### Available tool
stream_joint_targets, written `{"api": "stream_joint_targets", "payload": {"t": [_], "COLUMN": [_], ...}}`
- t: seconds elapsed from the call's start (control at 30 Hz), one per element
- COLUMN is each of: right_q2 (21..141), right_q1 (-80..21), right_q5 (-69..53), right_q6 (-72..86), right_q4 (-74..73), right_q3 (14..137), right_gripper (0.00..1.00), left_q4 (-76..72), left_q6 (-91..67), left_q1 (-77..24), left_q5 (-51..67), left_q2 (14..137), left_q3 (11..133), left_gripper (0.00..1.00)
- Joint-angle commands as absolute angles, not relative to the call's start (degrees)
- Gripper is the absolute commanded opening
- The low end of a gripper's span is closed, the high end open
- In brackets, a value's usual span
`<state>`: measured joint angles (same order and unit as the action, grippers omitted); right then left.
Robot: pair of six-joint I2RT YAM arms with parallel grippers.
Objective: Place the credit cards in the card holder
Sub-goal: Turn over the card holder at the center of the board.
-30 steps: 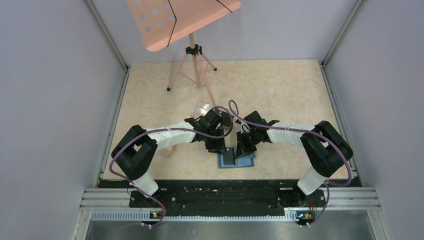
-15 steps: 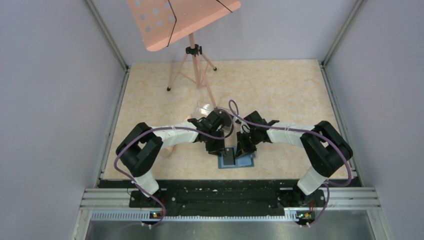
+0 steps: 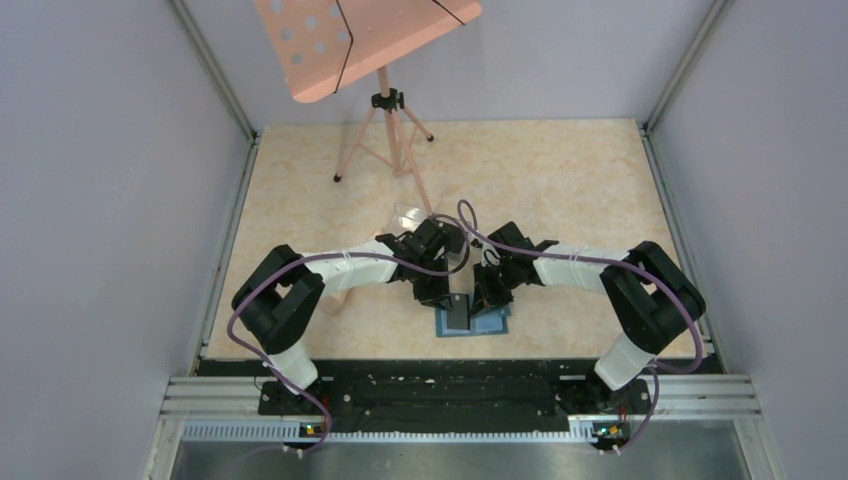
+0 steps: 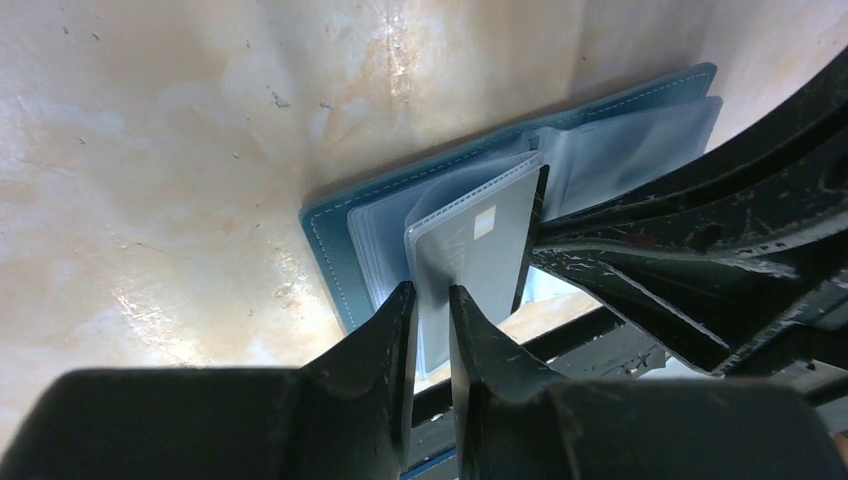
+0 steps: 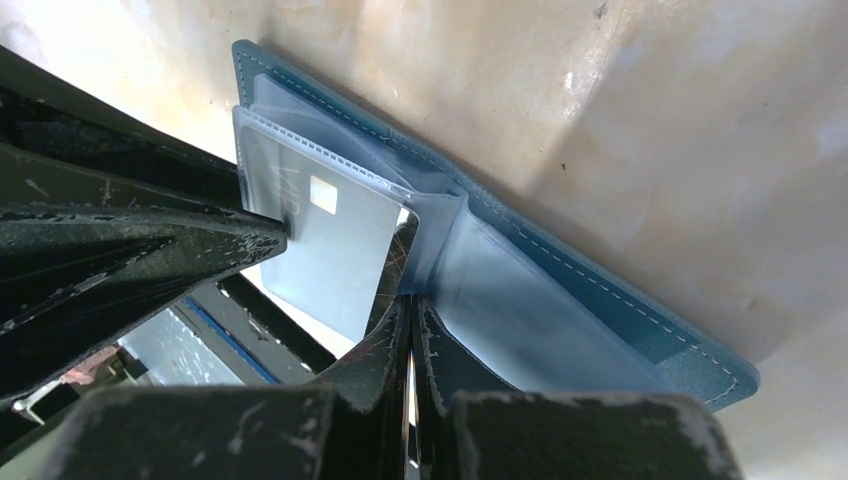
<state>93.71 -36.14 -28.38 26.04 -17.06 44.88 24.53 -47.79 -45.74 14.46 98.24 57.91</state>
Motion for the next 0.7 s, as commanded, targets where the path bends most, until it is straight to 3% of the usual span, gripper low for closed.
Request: {"api": "stream_joint_targets", "payload": {"t": [0.0,0.53,0.6,0.67], "right_q2": [95.78,95.84,95.29,94.45], "right_q1": [-36.59,-36.62,-36.65,-36.62], "right_q5": [-27.33,-27.51,-27.36,-27.04], "right_q6": [25.01,25.28,25.27,25.27], "right_q4": [-17.37,-17.69,-18.06,-18.63], "right_q3": [44.01,45.38,45.75,46.08], "right_gripper": [0.0,0.0,0.0,0.0], "left_q4": [23.43,24.81,26.84,28.87], "left_q6": [-47.12,-48.28,-48.33,-48.33], "left_q1": [-46.94,-48.58,-48.63,-48.62], "left_q5": [15.88,16.78,15.29,13.35], "left_q2": [95.51,99.15,99.68,99.91], "left_q3": [61.2,64.22,64.72,65.19], "left_gripper": [0.22,0.21,0.14,0.01]}}
